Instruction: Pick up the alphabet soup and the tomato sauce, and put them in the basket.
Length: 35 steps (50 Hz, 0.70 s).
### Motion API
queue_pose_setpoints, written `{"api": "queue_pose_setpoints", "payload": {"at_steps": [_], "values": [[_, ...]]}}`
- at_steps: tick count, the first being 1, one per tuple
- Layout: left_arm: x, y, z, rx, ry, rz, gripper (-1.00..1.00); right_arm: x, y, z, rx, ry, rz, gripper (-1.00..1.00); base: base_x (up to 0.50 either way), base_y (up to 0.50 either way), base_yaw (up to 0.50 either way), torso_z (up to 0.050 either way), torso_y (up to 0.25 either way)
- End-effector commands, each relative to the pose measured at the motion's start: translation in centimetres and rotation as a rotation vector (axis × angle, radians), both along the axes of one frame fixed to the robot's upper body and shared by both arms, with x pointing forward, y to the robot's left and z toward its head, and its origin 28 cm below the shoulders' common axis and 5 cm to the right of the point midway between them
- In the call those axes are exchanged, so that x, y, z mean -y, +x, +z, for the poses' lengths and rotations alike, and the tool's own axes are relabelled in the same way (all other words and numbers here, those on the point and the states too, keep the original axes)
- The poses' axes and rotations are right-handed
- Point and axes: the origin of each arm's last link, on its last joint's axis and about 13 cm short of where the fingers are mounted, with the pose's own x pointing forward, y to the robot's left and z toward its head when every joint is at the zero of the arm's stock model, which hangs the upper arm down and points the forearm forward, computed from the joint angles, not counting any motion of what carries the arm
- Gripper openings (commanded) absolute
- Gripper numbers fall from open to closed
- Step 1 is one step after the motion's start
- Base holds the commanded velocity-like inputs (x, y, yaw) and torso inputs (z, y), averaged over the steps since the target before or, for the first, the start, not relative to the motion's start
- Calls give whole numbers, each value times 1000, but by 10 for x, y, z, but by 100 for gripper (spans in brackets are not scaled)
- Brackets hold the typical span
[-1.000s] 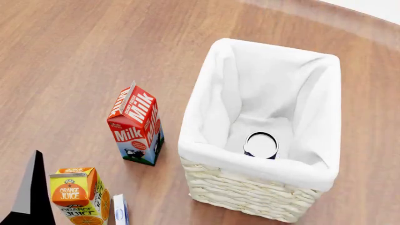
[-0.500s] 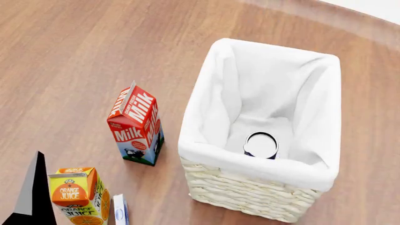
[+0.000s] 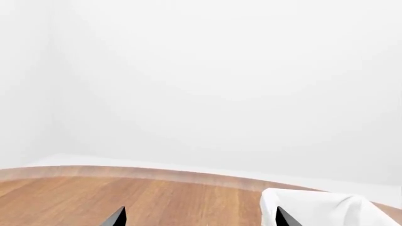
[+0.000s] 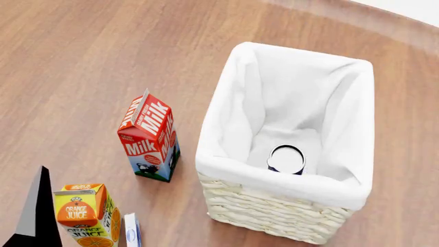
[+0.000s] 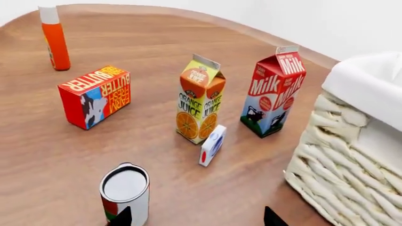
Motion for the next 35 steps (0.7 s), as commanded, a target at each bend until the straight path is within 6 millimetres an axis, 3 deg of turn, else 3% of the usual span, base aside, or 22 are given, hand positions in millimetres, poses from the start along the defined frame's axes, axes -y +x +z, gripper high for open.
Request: {"api": "queue_pose_setpoints", "payload": {"at_steps": [1,9,35], "values": [[0,1,-1,-1,-5,2,100,-13,-4,9,23,-52,35,100,0,0,0,0,0],[0,1,-1,-2,-4,1,100,-20,-7,20,67,-98,40,100,0,0,0,0,0],[0,1,-2,-8,-7,-2,100,-36,-13,25,102,-132,76,100,0,0,0,0,0]]}}
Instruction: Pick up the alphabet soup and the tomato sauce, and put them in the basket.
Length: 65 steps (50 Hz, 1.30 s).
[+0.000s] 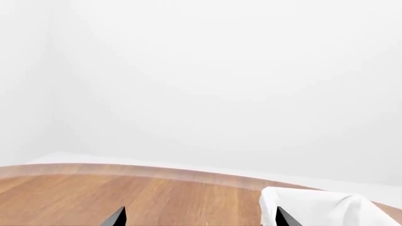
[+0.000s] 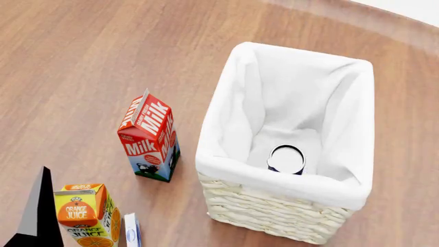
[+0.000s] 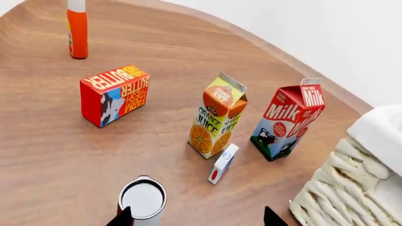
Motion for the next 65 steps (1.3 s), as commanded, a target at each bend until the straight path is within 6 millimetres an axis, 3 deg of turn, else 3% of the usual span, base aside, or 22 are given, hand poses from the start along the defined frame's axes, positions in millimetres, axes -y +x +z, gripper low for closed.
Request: {"api": "queue_pose_setpoints", "payload": {"at_steps": [1,20,31,49,65], "values": [[0,0,1,-2,-1,-1,100,-8,-3,5,11,1,33,100,0,0,0,0,0],[1,0,0,-2,1,-2,100,-16,-7,-8,-42,32,55,100,0,0,0,0,0],[1,0,0,0,2,-2,100,-20,0,-21,-97,50,-7,100,0,0,0,0,0],[1,-1,1,2,0,-5,100,-33,4,-24,-131,53,23,100,0,0,0,0,0],[1,-1,2,5,-1,-6,100,-34,12,-44,-179,15,16,100,0,0,0,0,0]]}}
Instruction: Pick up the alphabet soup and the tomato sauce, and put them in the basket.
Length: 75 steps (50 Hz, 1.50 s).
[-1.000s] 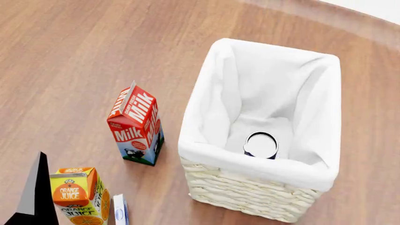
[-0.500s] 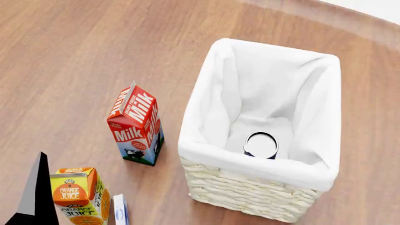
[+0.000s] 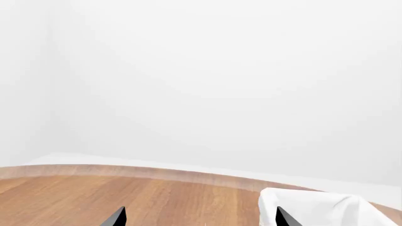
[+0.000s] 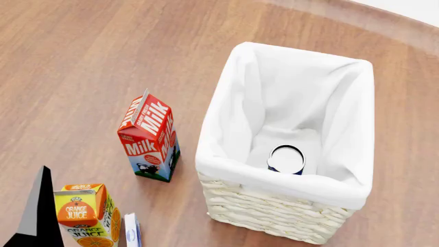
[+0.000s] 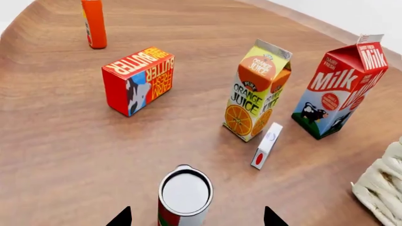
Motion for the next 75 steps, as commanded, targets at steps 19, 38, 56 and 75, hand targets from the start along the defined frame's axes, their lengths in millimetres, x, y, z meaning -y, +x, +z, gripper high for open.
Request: {"api": "queue_pose_setpoints", "payload": {"at_steps": [19,38,56,75], "values": [[0,0,2,3,-3,-1,100,-6,19,-19,-44,-29,-9,100,0,0,0,0,0],[-1,-1,2,6,-5,1,100,-11,29,-30,-68,-45,-12,100,0,0,0,0,0],[-2,-2,4,13,-8,5,100,-15,34,-31,-67,-66,3,100,0,0,0,0,0],[-2,-2,5,14,-10,6,100,-21,38,-34,-76,-67,19,100,0,0,0,0,0]]}}
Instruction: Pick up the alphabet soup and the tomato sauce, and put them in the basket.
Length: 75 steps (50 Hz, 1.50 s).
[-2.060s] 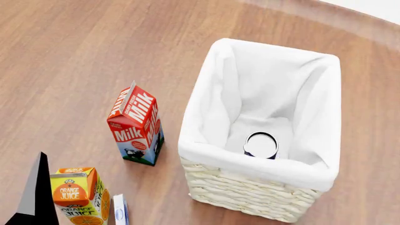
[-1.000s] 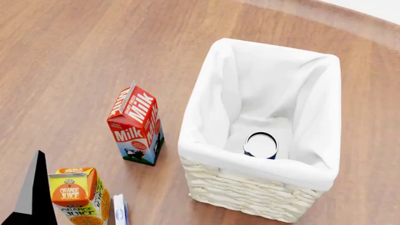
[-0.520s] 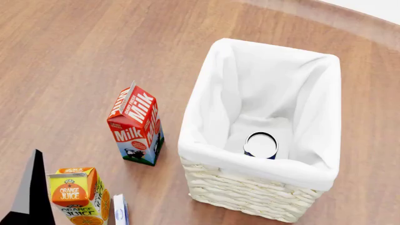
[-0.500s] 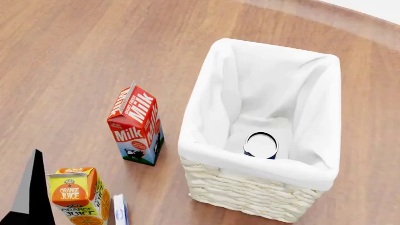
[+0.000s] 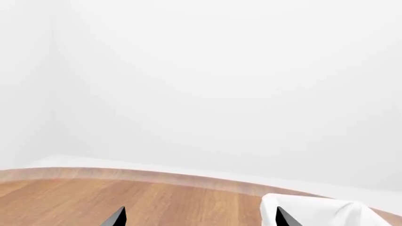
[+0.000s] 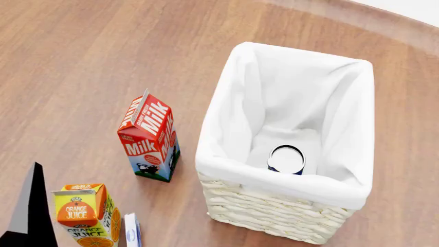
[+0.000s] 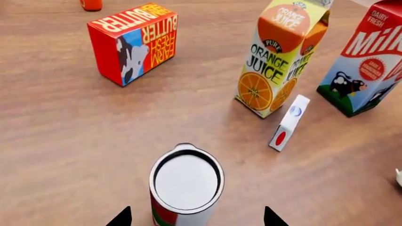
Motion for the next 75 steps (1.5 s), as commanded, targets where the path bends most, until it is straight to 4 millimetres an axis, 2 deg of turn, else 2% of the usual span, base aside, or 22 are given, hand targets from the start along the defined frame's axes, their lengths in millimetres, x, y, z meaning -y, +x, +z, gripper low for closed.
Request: {"api": "queue_pose_setpoints", "payload": {"at_steps": [1,34,47,56,73,74,75], "values": [[0,0,1,2,-2,1,100,-5,2,-1,-4,-2,16,100,0,0,0,0,0],[-2,-1,3,6,-7,5,100,-13,18,-7,-21,4,21,100,0,0,0,0,0],[-2,-1,3,7,-7,6,100,-16,24,-17,-41,-4,20,100,0,0,0,0,0],[-2,-1,4,8,-8,5,100,-17,25,-26,-67,-14,18,100,0,0,0,0,0],[-2,-1,4,11,-9,6,100,-21,26,-27,-78,-22,37,100,0,0,0,0,0],[-2,-1,4,11,-9,6,100,-21,26,-28,-79,-21,35,-100,0,0,0,0,0],[-2,-1,4,11,-9,5,100,-21,26,-28,-79,-22,35,-100,0,0,0,0,0]]}}
